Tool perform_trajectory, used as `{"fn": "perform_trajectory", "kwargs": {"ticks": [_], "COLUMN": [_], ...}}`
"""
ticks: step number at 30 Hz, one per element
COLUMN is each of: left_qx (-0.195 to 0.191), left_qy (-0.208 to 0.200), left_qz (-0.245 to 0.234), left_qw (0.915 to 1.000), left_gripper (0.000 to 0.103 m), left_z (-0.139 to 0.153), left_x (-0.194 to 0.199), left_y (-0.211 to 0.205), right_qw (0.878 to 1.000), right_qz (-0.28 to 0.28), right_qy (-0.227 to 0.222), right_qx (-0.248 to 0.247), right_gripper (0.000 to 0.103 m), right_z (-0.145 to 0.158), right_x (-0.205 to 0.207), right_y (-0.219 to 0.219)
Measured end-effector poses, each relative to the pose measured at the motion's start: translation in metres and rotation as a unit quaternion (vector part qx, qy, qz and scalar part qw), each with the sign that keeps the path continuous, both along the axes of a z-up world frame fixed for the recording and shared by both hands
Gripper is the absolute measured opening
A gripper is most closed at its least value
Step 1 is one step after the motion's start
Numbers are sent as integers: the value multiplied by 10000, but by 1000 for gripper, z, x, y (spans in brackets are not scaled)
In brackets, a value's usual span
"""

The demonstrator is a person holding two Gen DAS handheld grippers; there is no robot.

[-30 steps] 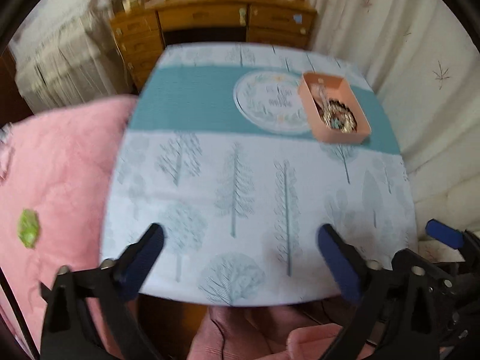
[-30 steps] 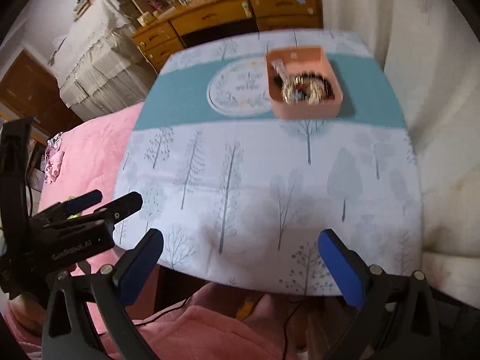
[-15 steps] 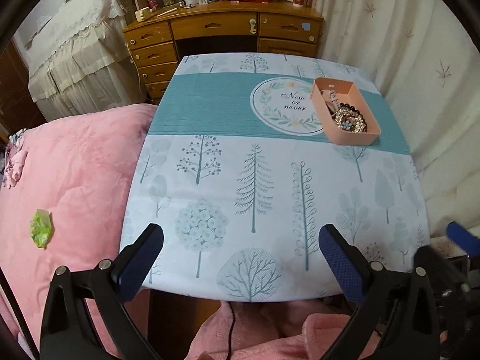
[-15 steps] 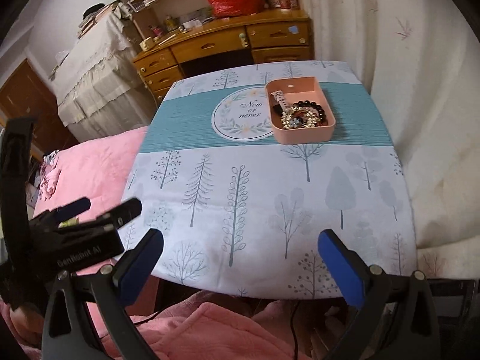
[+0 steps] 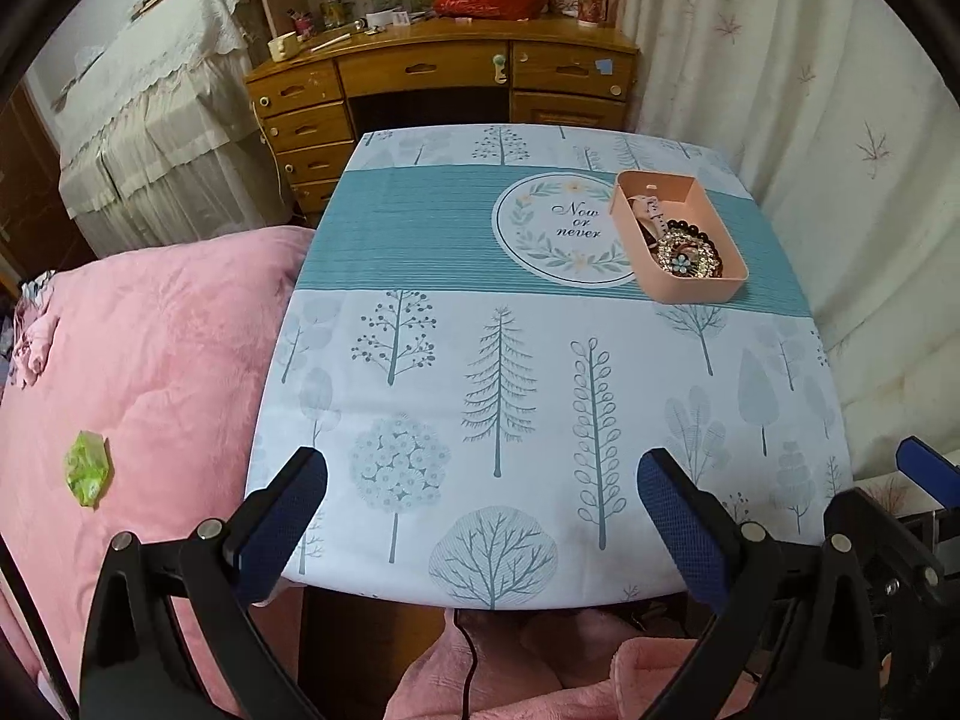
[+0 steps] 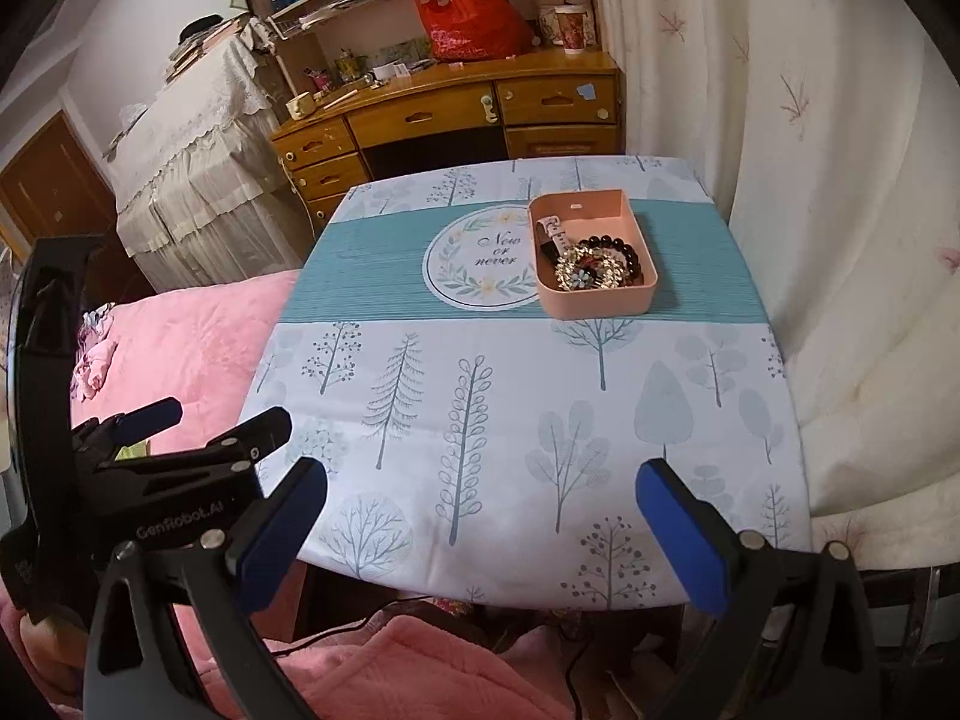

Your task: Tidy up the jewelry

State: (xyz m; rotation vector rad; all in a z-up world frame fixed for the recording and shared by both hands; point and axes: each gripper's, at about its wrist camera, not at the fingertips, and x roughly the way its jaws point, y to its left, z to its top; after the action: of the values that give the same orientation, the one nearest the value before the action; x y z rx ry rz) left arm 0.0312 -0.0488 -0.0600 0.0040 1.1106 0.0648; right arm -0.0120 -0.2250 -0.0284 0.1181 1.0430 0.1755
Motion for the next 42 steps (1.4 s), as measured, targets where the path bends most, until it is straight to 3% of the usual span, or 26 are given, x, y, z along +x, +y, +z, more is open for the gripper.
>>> {"fn": "perform_trajectory", "kwargs": {"ticks": [13,26,42], "left_qx": [113,150,217], "left_qy": [-77,-63,-116], "left_qz": [-93,-128,-183], "left_qw": [9999,9998,9995], "left_gripper": [102,102,102], "left_z": [3,3,2], "left_x": [-9,-14,-4], "left_y": [-12,-16,-21], "right_qw": [9996,10000,9999], "right_qz": [12,71,86], "right_qy": [236,-57,0], "right_qx": [132,11,-64], "right_gripper": [103,103,103], "right_z": [-11,-4,-5], "right_x": [0,-6,2], "right_y": [-10,-7,-9]}}
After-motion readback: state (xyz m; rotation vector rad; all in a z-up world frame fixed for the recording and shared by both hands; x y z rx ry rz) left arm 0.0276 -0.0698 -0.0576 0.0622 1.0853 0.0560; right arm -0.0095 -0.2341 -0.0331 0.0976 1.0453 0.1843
